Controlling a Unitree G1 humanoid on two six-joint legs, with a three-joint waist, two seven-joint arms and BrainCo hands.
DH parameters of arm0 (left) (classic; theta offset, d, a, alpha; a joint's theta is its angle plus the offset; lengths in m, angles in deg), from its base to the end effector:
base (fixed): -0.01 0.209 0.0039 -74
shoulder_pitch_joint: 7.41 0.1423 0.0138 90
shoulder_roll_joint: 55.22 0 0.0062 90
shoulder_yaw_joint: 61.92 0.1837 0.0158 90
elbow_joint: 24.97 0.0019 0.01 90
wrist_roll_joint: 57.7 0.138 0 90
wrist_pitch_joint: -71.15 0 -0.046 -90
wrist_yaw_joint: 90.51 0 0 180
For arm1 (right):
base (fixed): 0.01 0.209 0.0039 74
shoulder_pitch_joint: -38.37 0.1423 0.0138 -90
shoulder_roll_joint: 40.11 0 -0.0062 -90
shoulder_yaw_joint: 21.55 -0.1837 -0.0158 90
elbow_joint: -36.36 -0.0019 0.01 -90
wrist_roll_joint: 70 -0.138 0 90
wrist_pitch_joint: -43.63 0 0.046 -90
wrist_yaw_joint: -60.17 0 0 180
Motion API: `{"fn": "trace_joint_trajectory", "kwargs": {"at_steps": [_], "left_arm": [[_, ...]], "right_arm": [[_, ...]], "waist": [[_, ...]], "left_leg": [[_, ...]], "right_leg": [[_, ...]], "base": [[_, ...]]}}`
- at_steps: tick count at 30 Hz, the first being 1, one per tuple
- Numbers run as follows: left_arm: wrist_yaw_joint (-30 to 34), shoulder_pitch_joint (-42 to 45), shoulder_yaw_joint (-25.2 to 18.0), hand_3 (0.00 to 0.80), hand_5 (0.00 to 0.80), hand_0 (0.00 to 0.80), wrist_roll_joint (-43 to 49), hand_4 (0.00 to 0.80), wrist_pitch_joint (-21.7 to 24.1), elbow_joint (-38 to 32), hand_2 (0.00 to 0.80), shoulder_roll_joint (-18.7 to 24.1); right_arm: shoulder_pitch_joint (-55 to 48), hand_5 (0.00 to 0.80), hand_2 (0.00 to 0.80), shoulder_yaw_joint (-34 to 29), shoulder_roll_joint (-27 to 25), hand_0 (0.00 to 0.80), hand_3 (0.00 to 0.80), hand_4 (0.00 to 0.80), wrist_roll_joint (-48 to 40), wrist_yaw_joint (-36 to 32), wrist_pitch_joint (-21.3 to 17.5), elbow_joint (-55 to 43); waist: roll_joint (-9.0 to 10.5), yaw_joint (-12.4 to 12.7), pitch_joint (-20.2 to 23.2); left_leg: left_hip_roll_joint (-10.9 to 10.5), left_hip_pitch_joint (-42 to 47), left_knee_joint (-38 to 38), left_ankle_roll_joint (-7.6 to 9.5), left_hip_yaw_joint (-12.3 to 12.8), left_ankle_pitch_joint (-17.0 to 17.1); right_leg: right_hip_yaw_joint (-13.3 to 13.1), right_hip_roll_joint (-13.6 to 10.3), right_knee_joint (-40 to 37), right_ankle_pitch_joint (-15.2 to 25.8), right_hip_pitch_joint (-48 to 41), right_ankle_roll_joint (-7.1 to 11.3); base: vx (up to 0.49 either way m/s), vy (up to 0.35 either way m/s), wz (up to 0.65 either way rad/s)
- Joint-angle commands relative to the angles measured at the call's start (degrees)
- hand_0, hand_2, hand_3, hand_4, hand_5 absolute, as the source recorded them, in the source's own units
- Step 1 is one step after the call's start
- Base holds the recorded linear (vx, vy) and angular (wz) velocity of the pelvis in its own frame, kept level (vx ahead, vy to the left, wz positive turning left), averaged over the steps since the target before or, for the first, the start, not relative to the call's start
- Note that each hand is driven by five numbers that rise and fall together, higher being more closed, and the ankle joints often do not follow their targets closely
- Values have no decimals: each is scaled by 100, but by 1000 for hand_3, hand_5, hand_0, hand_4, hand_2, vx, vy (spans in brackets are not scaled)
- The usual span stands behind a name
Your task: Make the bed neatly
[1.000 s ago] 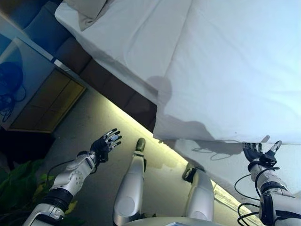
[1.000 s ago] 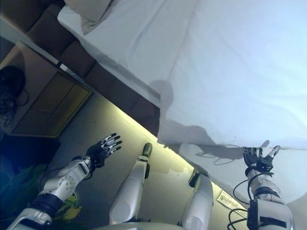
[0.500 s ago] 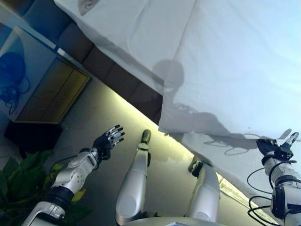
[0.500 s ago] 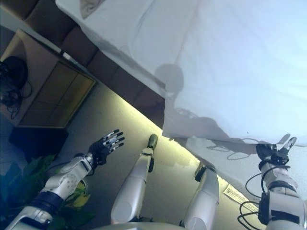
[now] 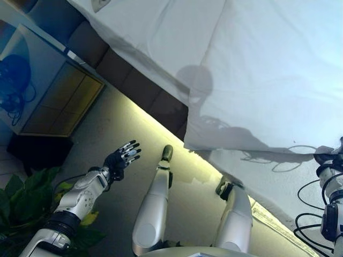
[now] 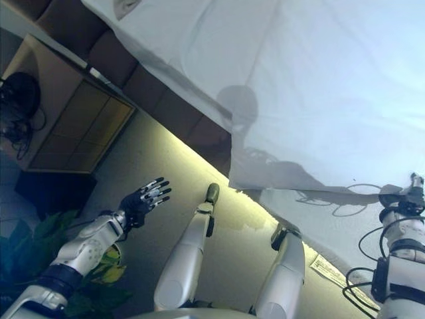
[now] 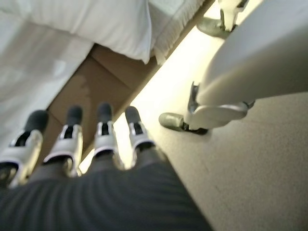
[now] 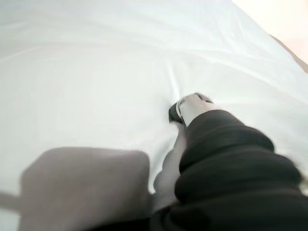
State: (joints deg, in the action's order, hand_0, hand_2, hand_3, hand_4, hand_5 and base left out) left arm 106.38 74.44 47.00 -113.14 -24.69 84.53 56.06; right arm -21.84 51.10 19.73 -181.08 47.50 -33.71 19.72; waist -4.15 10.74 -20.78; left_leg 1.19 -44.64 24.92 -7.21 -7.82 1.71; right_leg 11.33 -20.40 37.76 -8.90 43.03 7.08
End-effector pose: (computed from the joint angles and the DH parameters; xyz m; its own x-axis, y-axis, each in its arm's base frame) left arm 0.2151 0.2444 0.0232 0.8660 -0.3778 -0.3275 0.2579 0.8987 -0.3547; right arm 0.2148 -0.3929 0.0674 0.8261 -0.5307 -0.1895 0.2043 -0.0314 0.9784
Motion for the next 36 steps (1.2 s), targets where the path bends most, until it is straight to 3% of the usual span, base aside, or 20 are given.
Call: {"fn": "trace_joint_trajectory", "kwargs": {"at_steps": [1, 4, 5, 10, 13, 17, 22, 26, 29, 32, 36], "left_arm": [[86, 101, -137, 0, 0, 0, -286, 0, 122, 99, 0, 150], [-54, 163, -185, 0, 0, 0, -252, 0, 107, 23, 0, 68], [-129, 192, -224, 0, 0, 0, -183, 0, 78, 7, 0, -12], [-459, 270, -359, 0, 0, 0, 114, 0, 76, -2, 0, -403], [-597, 331, -389, 0, 0, 0, 272, 0, 35, -7, 0, -659], [-720, 487, -350, 0, 0, 0, 566, 0, -70, 112, 0, -1008], [-618, 525, -82, 0, 0, 0, 586, 0, -388, 325, 0, -1377], [-408, 571, 176, 0, 0, 0, 341, 0, -1230, 252, 0, -1578], [-432, 614, 396, 0, 0, 0, -553, 0, -2387, 448, 0, -1685], [-528, 652, 603, 0, 0, 0, -1521, 0, -3189, 797, 0, -1840], [-897, 787, 895, 0, 0, 0, -2388, 0, -3666, 665, 0, -1838]], "right_arm": [[-336, 800, 800, -141, -212, 800, 800, 800, -192, -150, -218, -330], [-684, 800, 800, 96, 135, 800, 800, 800, -192, -160, -593, -748], [-818, 800, 800, 152, 353, 800, 800, 800, 86, -152, -788, -985], [-1306, 800, 800, 676, 1260, 800, 800, 800, 1449, 244, -1737, -2441], [-1592, 800, 800, 1073, 1660, 800, 800, 800, 2026, 521, -1996, -3242], [-1986, 800, 800, 1664, 2168, 800, 800, 800, 3050, 1048, -2021, -4503], [-2212, 800, 800, 2376, 2629, 800, 800, 800, 3853, 1589, -1724, -5282], [-2309, 800, 800, 2828, 2918, 800, 800, 800, 4122, 1759, -1503, -5510], [-2198, 800, 800, 3075, 3041, 800, 800, 800, 4231, 1884, -1513, -5635], [-2024, 800, 800, 3274, 3103, 800, 800, 800, 4306, 2188, -1510, -5690], [-1995, 800, 800, 3394, 3089, 800, 800, 800, 4281, 2462, -1457, -5762]], "waist": [[85, 42, 295], [139, 21, 337], [172, 10, 346], [321, -50, 529], [379, -79, 626], [436, -127, 851], [489, -206, 1298], [496, -203, 1679], [488, -222, 1828], [480, -252, 1966], [467, -274, 2055]], "left_leg": [[180, 40, 466, 220, 86, -416], [175, 248, 379, 232, 116, -406], [154, 313, 298, 248, 125, -247], [202, 1065, -114, 282, 119, -213], [204, 1468, -303, 296, 81, -196], [226, 2206, -674, 316, 53, -178], [294, 3015, -1138, 325, 104, -140], [372, 3642, -1493, 303, 217, -140], [419, 3914, -1607, 280, 290, -141], [454, 4121, -1705, 265, 361, -164], [489, 4268, -1756, 265, 420, -202]], "right_leg": [[-186, -24, -680, 1118, 149, 316], [-132, -1, -748, 1113, -94, 306], [-78, -15, -833, 1247, -180, 238], [-56, 107, -1124, 1174, -924, 252], [-55, 188, -1339, 1171, -1341, 252], [-111, 299, -1825, 1232, -2085, 266], [-144, 363, -2414, 1270, -2973, 256], [-103, 401, -2856, 1283, -3656, 270], [-93, 416, -3027, 1309, -3939, 260], [-92, 415, -3163, 1332, -4118, 256], [-93, 409, -3222, 1332, -4236, 258]], "base": [[25, 4, 4], [11, 7, 4], [-21, 29, 4], [95, 41, -2], [116, 38, -16], [141, 81, -1], [228, 106, 5], [239, 79, 7], [139, 41, 6], [108, 30, 10], [78, 18, 6]]}}
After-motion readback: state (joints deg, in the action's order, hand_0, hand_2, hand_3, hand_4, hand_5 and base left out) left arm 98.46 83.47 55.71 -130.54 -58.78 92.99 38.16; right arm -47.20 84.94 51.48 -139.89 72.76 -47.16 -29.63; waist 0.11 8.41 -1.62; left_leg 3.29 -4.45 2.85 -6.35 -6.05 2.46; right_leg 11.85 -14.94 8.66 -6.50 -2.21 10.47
